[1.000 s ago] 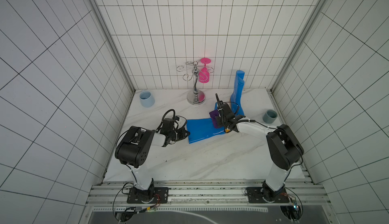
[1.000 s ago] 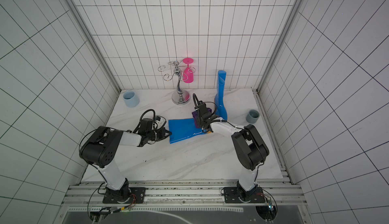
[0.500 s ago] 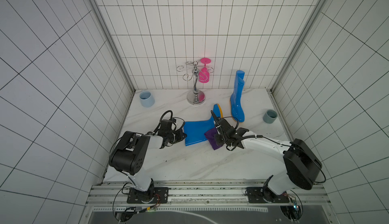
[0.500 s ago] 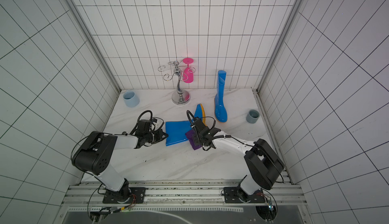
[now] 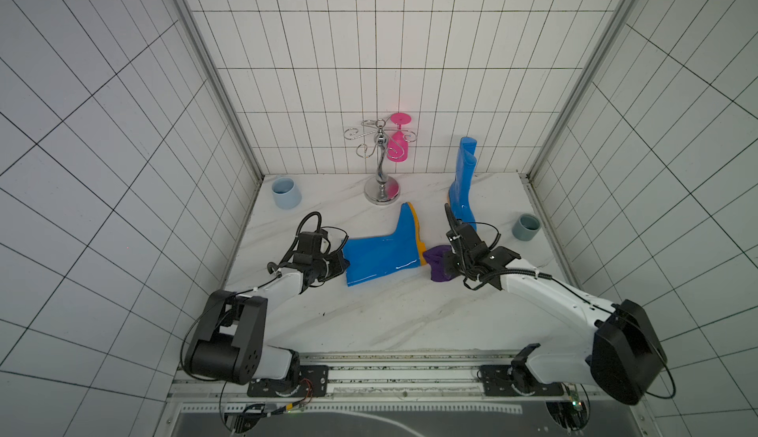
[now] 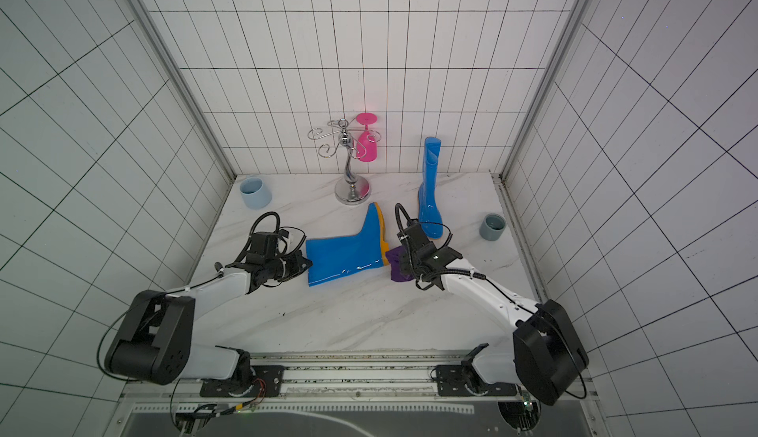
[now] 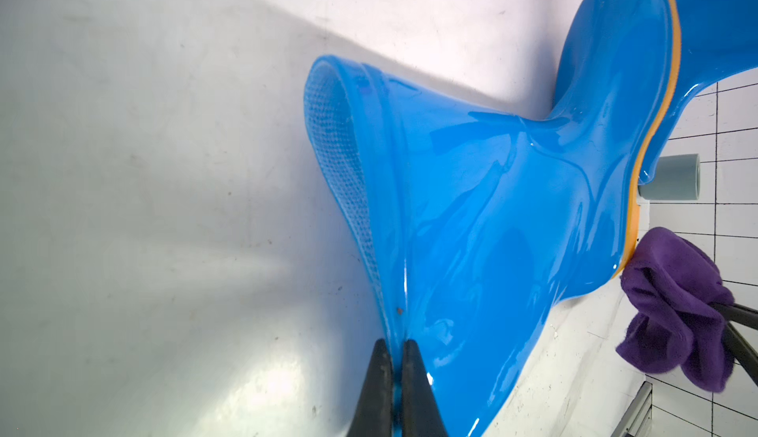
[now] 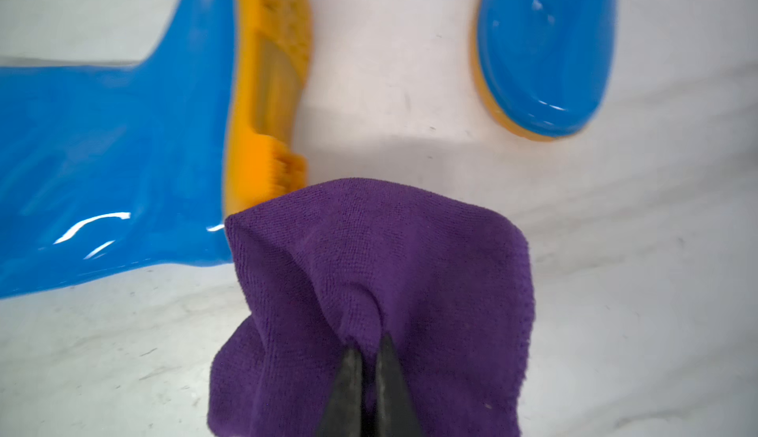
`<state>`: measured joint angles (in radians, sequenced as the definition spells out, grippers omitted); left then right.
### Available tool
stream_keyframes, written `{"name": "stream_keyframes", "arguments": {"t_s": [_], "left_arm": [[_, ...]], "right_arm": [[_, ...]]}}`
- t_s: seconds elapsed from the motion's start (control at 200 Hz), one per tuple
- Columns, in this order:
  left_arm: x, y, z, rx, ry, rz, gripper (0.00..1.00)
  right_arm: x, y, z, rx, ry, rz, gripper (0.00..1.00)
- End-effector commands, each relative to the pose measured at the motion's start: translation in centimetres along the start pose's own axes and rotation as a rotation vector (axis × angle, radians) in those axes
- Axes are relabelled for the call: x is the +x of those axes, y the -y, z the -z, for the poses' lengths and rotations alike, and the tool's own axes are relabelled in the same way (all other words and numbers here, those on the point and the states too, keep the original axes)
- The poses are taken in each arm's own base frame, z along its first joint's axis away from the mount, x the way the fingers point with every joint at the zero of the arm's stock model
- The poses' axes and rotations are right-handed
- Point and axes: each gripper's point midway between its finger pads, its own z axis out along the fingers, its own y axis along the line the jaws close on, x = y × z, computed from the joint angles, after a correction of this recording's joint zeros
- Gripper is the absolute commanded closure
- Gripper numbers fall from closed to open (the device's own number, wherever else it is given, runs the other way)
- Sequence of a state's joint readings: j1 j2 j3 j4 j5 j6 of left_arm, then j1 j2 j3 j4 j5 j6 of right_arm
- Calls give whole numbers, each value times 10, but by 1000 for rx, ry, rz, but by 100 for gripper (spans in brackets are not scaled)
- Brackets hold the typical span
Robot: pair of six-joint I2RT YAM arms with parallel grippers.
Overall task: Wipe the rubber boots with a cloth
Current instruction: Wipe the dirt off the rubber boot, then adjust the rubber boot at the center of the board.
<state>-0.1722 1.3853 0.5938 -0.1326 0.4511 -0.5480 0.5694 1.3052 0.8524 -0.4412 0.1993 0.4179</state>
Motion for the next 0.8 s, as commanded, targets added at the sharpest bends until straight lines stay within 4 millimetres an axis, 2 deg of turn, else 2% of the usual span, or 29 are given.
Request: {"name": "stream_keyframes", "arguments": {"t_s": [0.0, 0.145, 0.3, 0.445, 0.59, 0.795], "left_arm": [[-16, 10, 18, -17, 44, -36, 100], [-21, 22, 34, -4, 67, -55, 100], [-25, 34, 52, 11, 89, -72, 100], [-35, 51, 76, 27, 132, -93, 100], [-51, 69, 106, 17, 196, -131, 100], [-82, 90, 161, -41, 381, -226, 100]], "right_arm": [[42, 36, -8, 76, -112, -80, 100], [64, 59, -14, 98, -170, -164, 100], [71, 67, -20, 115, -198, -226, 100], [86, 79, -32, 114, -223, -300, 100], [82, 86, -34, 86, -182, -365, 100], [64, 95, -20, 72, -103, -402, 100]]}}
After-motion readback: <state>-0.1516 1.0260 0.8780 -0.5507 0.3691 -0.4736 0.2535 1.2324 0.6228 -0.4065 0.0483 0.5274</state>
